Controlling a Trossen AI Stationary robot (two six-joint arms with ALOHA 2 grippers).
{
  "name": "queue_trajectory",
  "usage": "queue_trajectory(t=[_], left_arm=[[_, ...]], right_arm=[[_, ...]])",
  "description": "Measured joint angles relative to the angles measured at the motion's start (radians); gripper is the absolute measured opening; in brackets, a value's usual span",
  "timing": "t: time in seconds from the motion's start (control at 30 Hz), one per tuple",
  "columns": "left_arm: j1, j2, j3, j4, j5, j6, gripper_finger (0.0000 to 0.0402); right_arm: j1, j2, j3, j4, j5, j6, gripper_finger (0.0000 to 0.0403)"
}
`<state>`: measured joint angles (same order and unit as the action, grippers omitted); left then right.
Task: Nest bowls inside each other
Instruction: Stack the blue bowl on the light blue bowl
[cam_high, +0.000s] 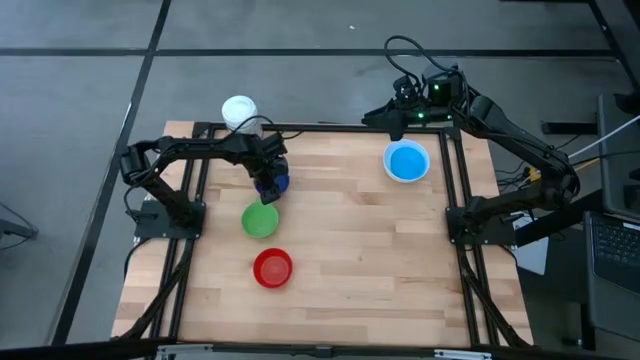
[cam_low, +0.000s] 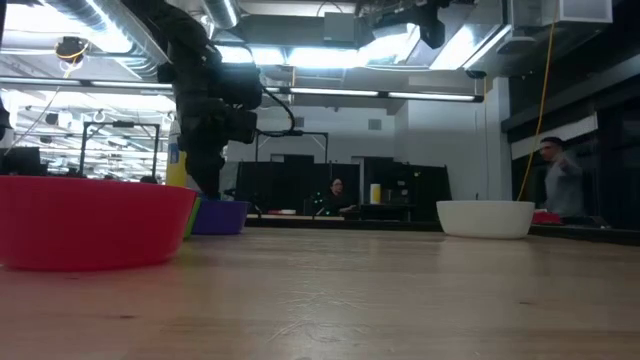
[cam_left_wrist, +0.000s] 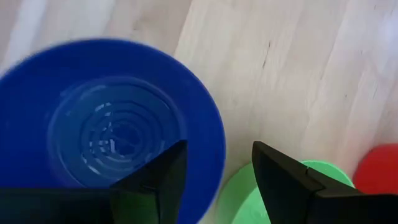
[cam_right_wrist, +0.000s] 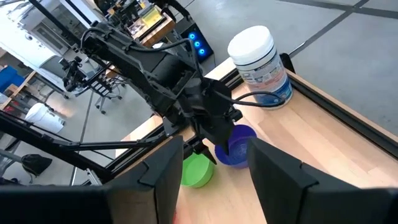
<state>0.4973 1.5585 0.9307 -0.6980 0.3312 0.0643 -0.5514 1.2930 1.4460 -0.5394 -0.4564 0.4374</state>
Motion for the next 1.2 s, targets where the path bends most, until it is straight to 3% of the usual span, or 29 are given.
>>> queue_trajectory(t=[0.33, 0.47, 0.77, 0.83, 0.97, 1.1, 1.2], left_arm=[[-0.026, 0.0, -0.046, 0.079, -0.024, -0.043, 0.0176], [-0.026, 0.007, -0.045, 0.106, -0.026, -0.035, 0.0155], [-0.038, 0.15, -0.04, 0.126, 0.008, -0.025, 0.0132], [-0.041, 0.151, -0.037, 0.131, 0.008, -0.021, 0.0113], [-0.043, 0.106, -0.005, 0.136, -0.034, 0.003, 0.0022], [-0.015, 0.037, 0.037, 0.142, -0.025, -0.021, 0.0005], [-0.01, -0.029, 0.096, 0.145, -0.015, -0.036, 0.0004]], right_arm=[[0.0, 0.0, 0.0, 0.004, 0.002, 0.001, 0.0178], [0.0, 0.0, 0.0, 0.019, 0.003, 0.014, 0.0173], [0.0, 0.0, 0.0, 0.028, 0.002, 0.031, 0.0162], [0.0, 0.0, 0.0, 0.027, 0.0, 0.031, 0.0162], [0.0, 0.0, 0.0, 0.03, 0.004, 0.038, 0.0151], [0.0, 0.0, 0.0, 0.03, 0.026, 0.02, 0.0107], [0.0, 0.0, 0.0, 0.03, -0.027, -0.022, 0.0073]])
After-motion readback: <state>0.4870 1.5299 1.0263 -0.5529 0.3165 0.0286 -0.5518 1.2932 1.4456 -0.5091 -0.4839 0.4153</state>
